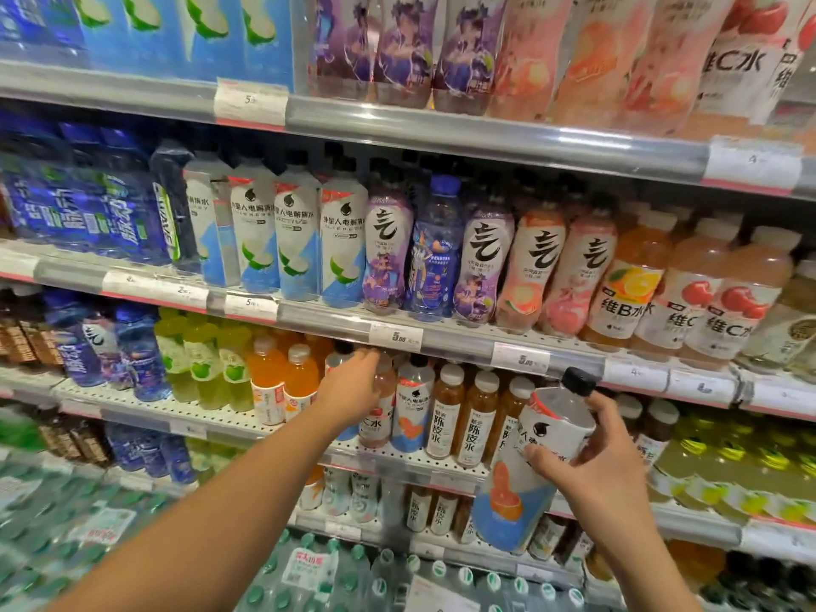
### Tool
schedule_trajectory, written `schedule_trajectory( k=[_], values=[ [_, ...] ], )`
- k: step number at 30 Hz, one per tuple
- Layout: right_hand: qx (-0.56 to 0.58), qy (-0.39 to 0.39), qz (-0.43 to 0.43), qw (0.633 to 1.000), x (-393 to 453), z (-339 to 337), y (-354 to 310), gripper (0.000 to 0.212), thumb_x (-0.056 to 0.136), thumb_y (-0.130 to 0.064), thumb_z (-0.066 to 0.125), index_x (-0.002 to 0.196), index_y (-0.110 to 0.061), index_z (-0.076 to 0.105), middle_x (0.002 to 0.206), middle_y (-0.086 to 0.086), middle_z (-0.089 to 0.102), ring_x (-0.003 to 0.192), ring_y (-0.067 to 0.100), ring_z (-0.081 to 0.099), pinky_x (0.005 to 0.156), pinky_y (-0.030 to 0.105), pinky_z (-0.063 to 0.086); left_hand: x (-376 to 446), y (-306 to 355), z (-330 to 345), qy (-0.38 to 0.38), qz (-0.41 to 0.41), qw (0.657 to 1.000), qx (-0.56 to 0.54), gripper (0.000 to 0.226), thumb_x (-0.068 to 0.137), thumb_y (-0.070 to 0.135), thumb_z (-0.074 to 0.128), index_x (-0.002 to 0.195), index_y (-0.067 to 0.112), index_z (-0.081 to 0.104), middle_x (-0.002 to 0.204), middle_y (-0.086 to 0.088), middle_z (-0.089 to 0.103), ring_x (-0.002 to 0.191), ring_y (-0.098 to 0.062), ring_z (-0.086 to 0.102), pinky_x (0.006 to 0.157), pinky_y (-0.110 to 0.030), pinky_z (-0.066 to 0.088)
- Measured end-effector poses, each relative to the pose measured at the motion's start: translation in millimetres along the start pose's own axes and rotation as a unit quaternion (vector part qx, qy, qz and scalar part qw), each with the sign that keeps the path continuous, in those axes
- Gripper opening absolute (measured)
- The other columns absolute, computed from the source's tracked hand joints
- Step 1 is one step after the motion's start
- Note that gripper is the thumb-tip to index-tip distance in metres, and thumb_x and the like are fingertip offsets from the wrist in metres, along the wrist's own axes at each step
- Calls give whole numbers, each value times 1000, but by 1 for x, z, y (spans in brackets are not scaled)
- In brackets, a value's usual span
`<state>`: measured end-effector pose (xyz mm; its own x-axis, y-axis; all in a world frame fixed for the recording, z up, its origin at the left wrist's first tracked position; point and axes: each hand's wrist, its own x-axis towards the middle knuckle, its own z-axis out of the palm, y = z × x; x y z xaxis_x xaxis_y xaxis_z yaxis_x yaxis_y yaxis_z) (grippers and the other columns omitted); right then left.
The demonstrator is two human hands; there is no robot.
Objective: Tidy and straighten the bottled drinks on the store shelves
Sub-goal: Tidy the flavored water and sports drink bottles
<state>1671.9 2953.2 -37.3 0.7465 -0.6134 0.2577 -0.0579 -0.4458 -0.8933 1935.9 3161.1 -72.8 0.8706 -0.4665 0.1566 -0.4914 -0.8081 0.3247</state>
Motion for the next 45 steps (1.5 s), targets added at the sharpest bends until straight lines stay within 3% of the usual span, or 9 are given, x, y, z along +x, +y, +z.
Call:
schedule_trajectory(
  k=[4, 10, 14, 19, 23, 27, 34, 39, 45],
  values=[
    [-46, -9, -15, 999, -2, 7, 1, 84, 65, -29, 94, 132, -41, 44, 107, -18, 68, 79, 9, 68, 73, 41, 60, 2, 1, 9, -1, -8, 1000, 26, 44, 94, 19, 61, 136, 17, 50, 139, -7, 51, 116, -30, 61, 88, -42, 54],
    [-89, -43, -28, 995, -5, 16, 6, 80, 63, -30, 93, 125, -45, 45, 98, -18, 72, 75, 4, 70, 72, 42, 61, -12, 5, 24, 60, 33, 995, 69, 51, 91, 19, 66, 136, 26, 42, 133, 1, 52, 103, -26, 63, 60, -33, 40],
    [-111, -69, -41, 991, -3, 28, 3, 83, 65, -32, 93, 131, -42, 45, 95, -19, 69, 75, 0, 67, 68, 28, 58, -26, 2, 29, 43, 26, 999, -17, 48, 92, 30, 67, 133, 32, 42, 130, 5, 58, 118, -24, 51, 69, -34, 43],
    [-139, -117, -45, 982, -2, 44, -8, 74, 68, -31, 91, 114, -52, 37, 76, -16, 64, 68, 4, 63, 62, 18, 49, -69, -15, 45, 41, 6, 989, -140, 45, 87, 29, 74, 120, 39, 46, 115, 11, 67, 102, -16, 66, 83, -36, 58],
    [-137, -154, -57, 977, -3, 64, 1, 63, 65, -33, 89, 107, -52, 46, 92, -28, 69, 75, 1, 66, 64, 27, 56, -92, -38, 40, 80, 0, 981, -179, 47, 91, 25, 71, 129, 35, 45, 110, 10, 70, 86, -6, 66, 74, -23, 55],
    [-127, -183, -72, 972, 2, 85, 1, 60, 66, -27, 89, 103, -49, 48, 94, -37, 66, 83, -5, 65, 66, 18, 52, -112, -51, 19, 109, -14, 969, -219, 45, 93, 27, 71, 128, 34, 45, 85, 6, 71, 66, -4, 64, 57, -21, 51],
    [-132, -213, -95, 963, 24, 129, -2, 63, 60, -36, 85, 114, -43, 52, 111, -14, 68, 99, 10, 65, 82, 36, 57, -143, -79, -13, 157, -38, 952, -259, 43, 89, 34, 74, 122, 38, 46, 97, 11, 70, 80, -10, 67, 72, -38, 57],
    [-138, -212, -131, 959, 42, 164, -8, 61, 64, -22, 88, 116, -27, 57, 113, -7, 53, 100, -6, 53, 75, 4, 41, -159, -96, -22, 137, -43, 961, -237, 42, 87, 40, 75, 117, 42, 45, 92, 11, 71, 77, -9, 65, 68, -37, 54],
    [-184, -212, -160, 946, 65, 207, -5, 68, 67, -19, 86, 127, -23, 55, 118, -5, 52, 105, 14, 55, 85, 29, 47, -173, -109, -22, 131, -74, 952, -267, 42, 86, 36, 77, 117, 41, 49, 98, 13, 71, 89, -9, 66, 79, -41, 57]
  ],
)
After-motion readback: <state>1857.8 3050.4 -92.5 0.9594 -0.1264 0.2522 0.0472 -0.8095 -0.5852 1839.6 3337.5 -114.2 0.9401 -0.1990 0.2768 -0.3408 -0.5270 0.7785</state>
